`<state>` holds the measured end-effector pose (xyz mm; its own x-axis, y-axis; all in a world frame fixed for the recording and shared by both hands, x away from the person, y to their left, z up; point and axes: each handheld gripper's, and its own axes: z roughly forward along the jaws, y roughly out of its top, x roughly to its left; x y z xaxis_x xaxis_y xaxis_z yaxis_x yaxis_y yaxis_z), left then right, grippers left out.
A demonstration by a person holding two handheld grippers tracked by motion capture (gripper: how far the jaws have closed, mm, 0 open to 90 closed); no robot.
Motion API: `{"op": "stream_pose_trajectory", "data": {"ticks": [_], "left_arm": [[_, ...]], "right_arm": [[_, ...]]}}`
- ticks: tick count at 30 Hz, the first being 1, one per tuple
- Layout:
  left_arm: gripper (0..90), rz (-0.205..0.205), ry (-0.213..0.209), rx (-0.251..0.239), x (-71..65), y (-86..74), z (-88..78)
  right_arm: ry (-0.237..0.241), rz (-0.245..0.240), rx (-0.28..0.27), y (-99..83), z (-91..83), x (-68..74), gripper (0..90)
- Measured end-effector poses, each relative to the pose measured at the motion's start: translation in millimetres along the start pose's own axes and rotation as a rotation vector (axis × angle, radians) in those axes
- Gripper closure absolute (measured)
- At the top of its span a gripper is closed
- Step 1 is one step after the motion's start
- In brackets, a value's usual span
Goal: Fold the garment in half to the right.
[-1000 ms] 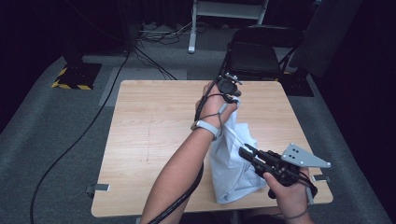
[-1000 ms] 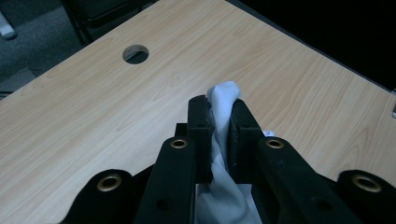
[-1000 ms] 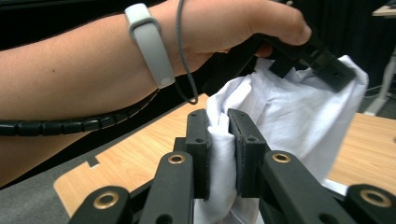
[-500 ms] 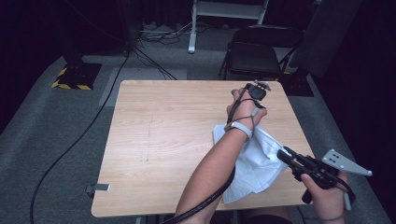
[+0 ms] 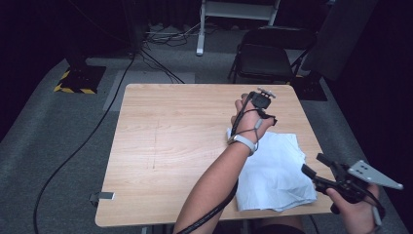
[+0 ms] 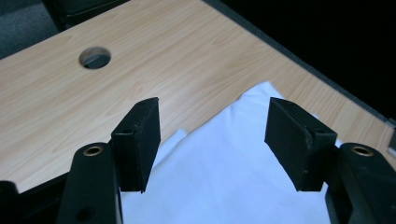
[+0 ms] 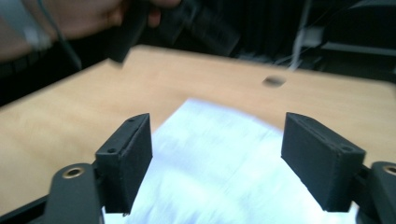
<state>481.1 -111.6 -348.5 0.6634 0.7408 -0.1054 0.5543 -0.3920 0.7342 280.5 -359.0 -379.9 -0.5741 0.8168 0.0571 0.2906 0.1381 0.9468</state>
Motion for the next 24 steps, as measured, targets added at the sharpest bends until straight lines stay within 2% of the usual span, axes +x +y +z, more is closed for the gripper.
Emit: {"op": "stream_pose_trajectory", "data": {"ticks": [3,7,15,18,20,24], "left_arm": [[36.0,-0.009,0.018,-0.001,13.1,-12.4,-9.0],[35.8,-0.031,0.044,-0.004,28.5,-28.3,-20.9],[35.6,-0.042,0.069,-0.001,47.0,-63.7,-46.6],[35.2,-0.049,0.074,-0.002,52.4,-77.5,-55.8],[35.2,-0.052,0.074,0.001,54.7,-87.0,-61.0],[34.8,-0.059,0.07,-0.002,57.9,-106.1,-70.3]], "right_arm": [[0.03,-0.033,0.085,-11.1,17.7,4.7,21.9],[0.073,-0.074,0.163,-21.3,37.8,9.3,17.9],[0.155,-0.157,0.322,-46.4,77.2,14.2,11.9],[0.163,-0.166,0.409,-61.2,90.4,8.9,9.0],[0.149,-0.183,0.46,-71.1,97.8,3.4,8.1],[0.148,-0.16,0.503,-83.2,111.4,-3.2,5.1]]}}
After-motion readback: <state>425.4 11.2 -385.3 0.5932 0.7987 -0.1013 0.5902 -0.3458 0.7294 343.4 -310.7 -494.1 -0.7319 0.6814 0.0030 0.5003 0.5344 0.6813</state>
